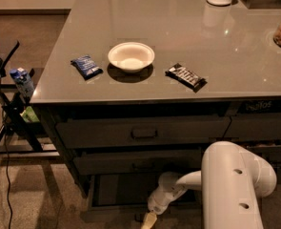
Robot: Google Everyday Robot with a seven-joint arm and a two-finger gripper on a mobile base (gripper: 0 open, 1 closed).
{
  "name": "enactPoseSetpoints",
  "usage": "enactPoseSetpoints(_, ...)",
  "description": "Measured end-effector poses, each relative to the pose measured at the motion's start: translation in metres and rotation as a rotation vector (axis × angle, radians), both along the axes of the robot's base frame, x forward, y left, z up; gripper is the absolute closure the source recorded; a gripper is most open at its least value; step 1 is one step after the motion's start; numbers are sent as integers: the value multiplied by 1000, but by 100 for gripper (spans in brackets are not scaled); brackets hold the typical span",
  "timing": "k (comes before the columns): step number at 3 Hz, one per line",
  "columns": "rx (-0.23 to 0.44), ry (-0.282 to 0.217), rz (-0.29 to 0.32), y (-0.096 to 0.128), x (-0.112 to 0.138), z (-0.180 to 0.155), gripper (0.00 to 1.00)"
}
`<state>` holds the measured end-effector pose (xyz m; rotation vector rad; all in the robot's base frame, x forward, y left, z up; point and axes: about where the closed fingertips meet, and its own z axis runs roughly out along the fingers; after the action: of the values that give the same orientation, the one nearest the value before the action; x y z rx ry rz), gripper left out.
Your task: Open bottom drawer
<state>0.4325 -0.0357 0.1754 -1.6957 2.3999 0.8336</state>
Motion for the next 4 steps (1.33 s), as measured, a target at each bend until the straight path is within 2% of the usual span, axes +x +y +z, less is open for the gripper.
enactPoseSetpoints(1,0,2,18,1,-4,2,0)
enactPoseSetpoints(4,-19,116,21,-14,-70,26,0)
